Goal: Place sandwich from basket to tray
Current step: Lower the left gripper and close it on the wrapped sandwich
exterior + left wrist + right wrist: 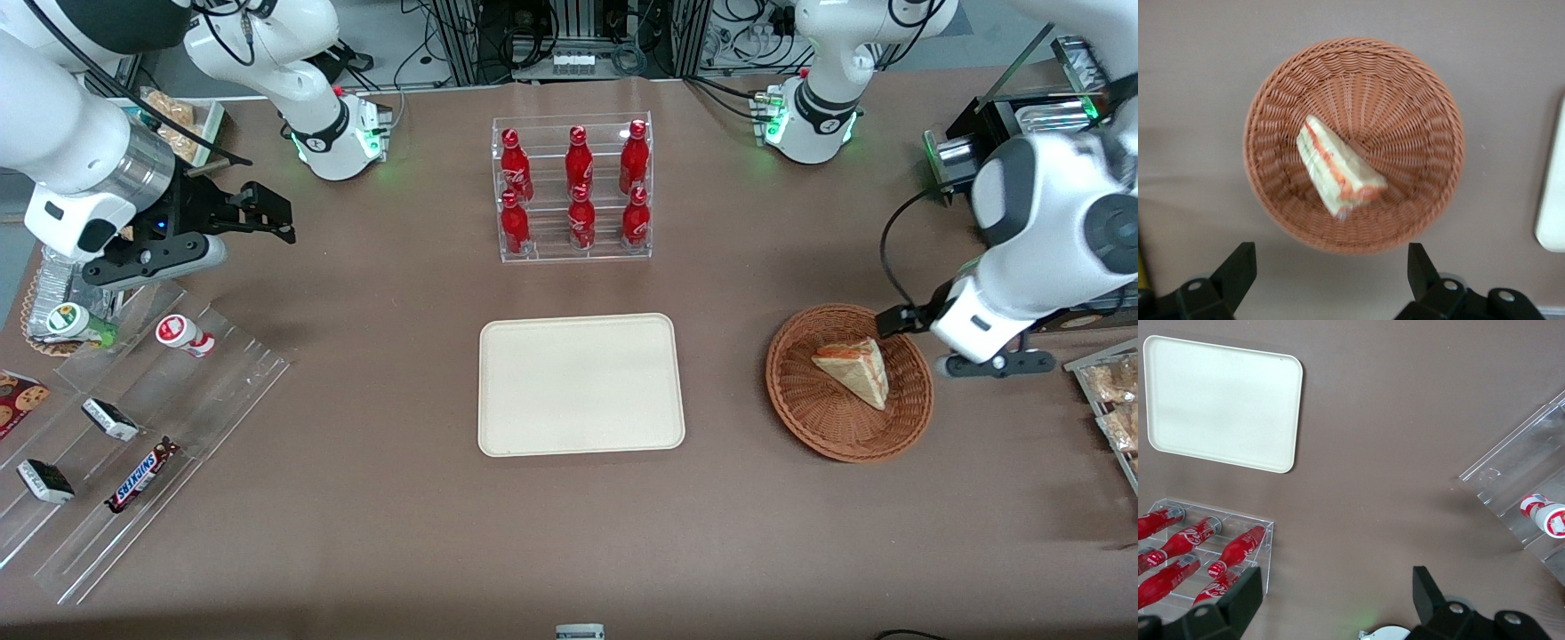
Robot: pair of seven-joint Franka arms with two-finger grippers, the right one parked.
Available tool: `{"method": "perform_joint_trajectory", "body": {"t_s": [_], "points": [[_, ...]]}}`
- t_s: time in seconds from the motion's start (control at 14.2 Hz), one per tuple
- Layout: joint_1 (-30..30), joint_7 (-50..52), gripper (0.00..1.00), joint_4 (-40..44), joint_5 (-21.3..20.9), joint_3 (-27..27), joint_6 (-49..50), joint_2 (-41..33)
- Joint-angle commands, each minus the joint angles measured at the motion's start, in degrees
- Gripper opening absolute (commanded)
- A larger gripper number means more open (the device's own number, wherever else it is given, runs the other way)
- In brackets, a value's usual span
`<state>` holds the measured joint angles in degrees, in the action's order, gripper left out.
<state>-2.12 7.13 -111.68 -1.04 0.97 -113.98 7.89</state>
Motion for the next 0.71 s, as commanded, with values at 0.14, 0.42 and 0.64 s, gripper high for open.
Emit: {"method": "perform_joint_trajectory", "body": {"t_s": [0.14, 0.42, 0.64], "points": [[0.0, 16.4, 1.0, -10.6, -1.8, -0.6, -10.7, -0.9], [0.0, 46.8, 1.0, -13.9, -1.9, -0.6, -19.4, 2.2], [0.1, 50.5, 0.98, -16.2, -1.7, -0.6, -25.9, 3.7]]}}
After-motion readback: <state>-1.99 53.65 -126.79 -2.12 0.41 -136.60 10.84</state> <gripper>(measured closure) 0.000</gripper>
